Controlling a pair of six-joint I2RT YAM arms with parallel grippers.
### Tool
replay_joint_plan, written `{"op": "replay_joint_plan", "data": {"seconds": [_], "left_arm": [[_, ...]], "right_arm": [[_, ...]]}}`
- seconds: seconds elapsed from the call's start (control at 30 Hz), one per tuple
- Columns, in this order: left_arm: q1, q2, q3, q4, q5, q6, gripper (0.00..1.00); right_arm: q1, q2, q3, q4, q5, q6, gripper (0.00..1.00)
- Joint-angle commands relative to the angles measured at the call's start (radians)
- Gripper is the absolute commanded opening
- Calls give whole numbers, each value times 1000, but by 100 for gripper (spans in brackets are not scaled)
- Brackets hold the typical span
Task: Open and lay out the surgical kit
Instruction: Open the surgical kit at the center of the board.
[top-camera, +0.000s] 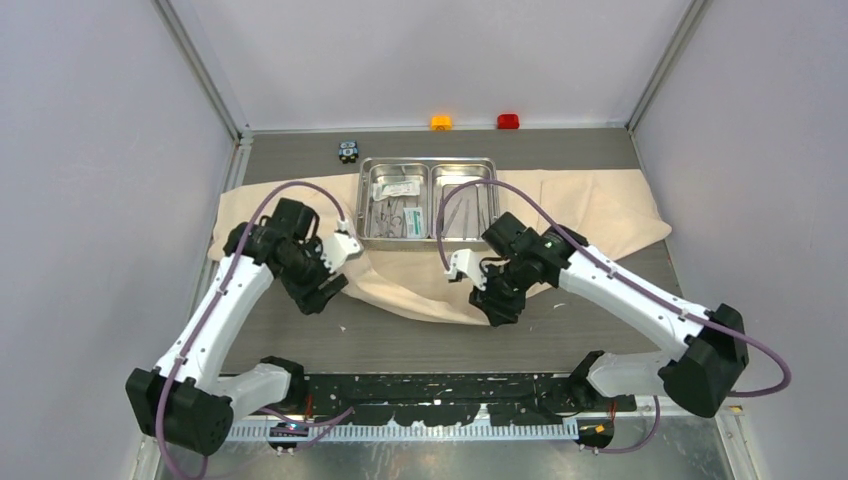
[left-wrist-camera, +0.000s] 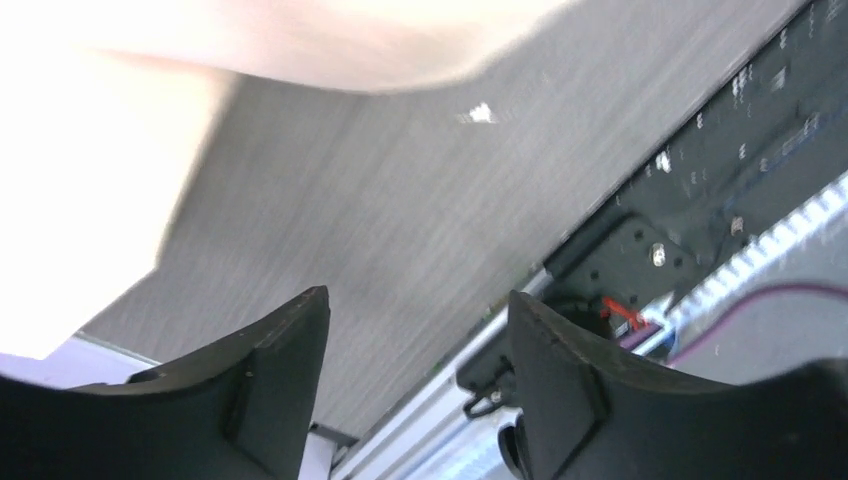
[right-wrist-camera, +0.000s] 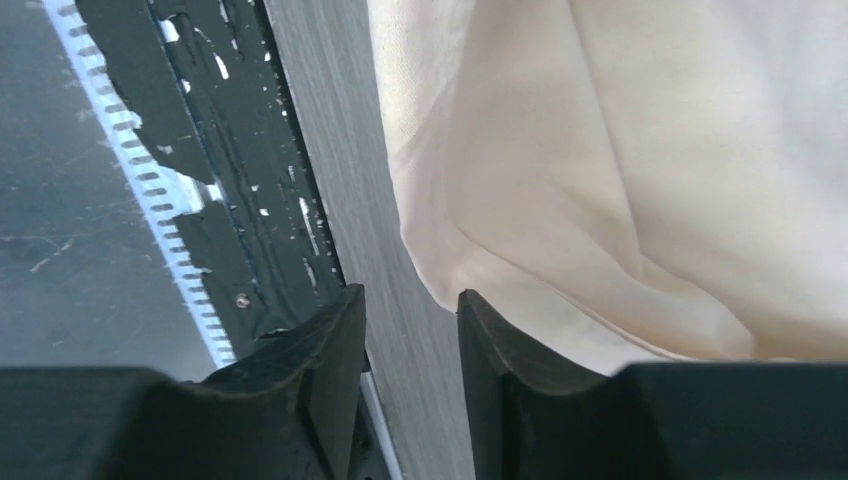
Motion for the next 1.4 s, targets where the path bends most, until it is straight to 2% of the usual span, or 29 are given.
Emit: {"op": "replay_joint_plan", "data": {"seconds": [0.0, 0.17, 0.3, 0.4, 0.53, 1.07, 1.23, 1.37], "left_arm": [[51, 12, 117, 201, 48, -112, 74], [60, 205, 237, 392, 96, -383, 81], [60, 421, 354, 433, 97, -566, 86], [57, 554, 427, 432, 102, -630, 89], [42, 650, 470, 431, 17, -632, 90], [42, 569, 327, 370, -16, -547, 80], [45, 534, 294, 358, -25, -527, 67], [58, 497, 274, 332, -36, -493, 49]], "right_arm": [[-18, -80, 21, 58, 79, 38, 47], [-93, -117, 31, 159, 191, 103, 52], [-134, -107, 43, 210, 260, 138, 52], [-168, -100, 40, 217, 233, 153, 52], [-196, -104, 14, 225, 209, 164, 51], [-226, -55, 3, 240, 201, 143, 50], [-228, -39, 2, 246, 192, 138, 50], [-232, -30, -6, 261, 194, 137, 50]]}}
